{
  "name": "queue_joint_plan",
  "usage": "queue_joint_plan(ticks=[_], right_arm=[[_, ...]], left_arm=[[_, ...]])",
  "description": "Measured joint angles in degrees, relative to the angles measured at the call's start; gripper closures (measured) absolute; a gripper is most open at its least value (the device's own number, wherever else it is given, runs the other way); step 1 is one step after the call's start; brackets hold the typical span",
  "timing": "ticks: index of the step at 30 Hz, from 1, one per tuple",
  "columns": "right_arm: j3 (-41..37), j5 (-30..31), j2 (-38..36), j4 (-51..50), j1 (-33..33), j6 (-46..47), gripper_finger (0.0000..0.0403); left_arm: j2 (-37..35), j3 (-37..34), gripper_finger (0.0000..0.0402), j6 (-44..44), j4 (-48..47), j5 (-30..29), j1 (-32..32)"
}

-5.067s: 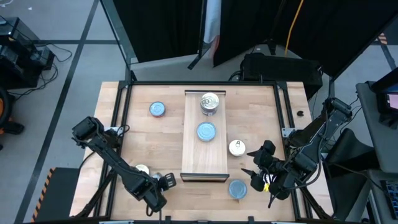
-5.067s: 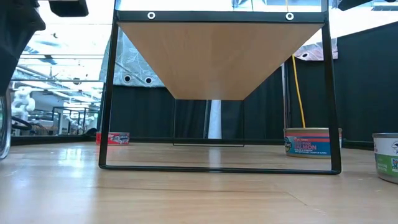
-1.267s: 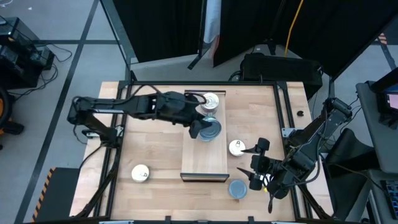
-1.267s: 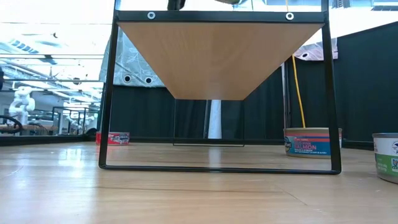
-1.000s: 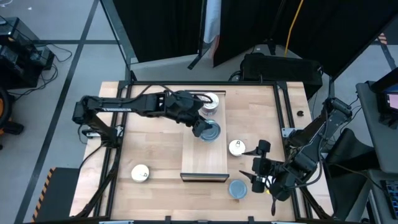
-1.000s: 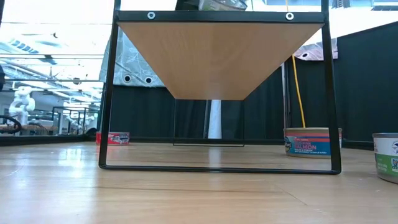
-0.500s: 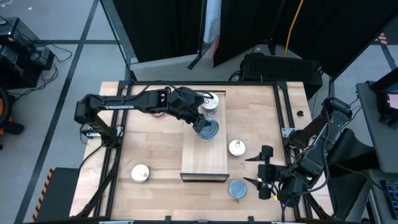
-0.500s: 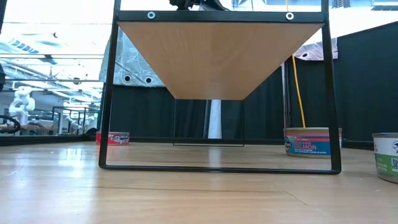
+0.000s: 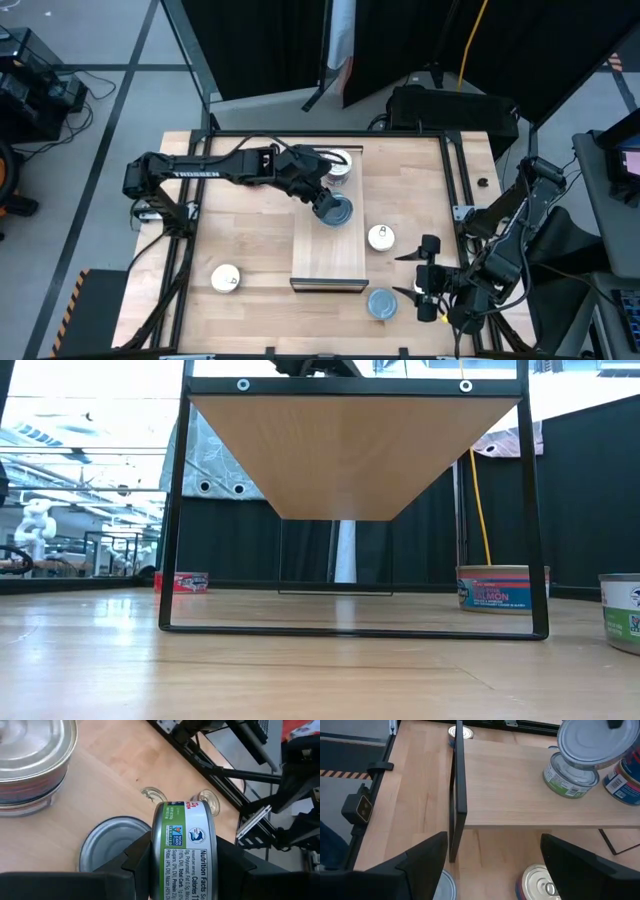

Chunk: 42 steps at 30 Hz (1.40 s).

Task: Stack canned seafood by type on shelf
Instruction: Stack the green white soda can on the shelf

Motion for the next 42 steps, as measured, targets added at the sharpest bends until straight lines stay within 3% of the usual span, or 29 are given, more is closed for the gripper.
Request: queue_joint_plan(ticks=[21, 33, 42], right_arm=[[0.00, -1.37, 0.00, 0.07, 0.00, 0.43, 0.0090], [0.00, -1.49, 0.00, 0.05, 0.00, 0.44, 0.0090], [0.00, -1.48, 0.00, 0.04, 0.00, 0.44, 0.0090]], left_arm=[[0.55, 0.02, 0.0241, -0.02, -3.97, -2.65, 0.37], [0.55, 0.02, 0.0181, 0.07, -4.24, -5.00, 0.37], [0.55, 0.02, 0.0173, 0.07, -4.89, -5.64, 0.37]])
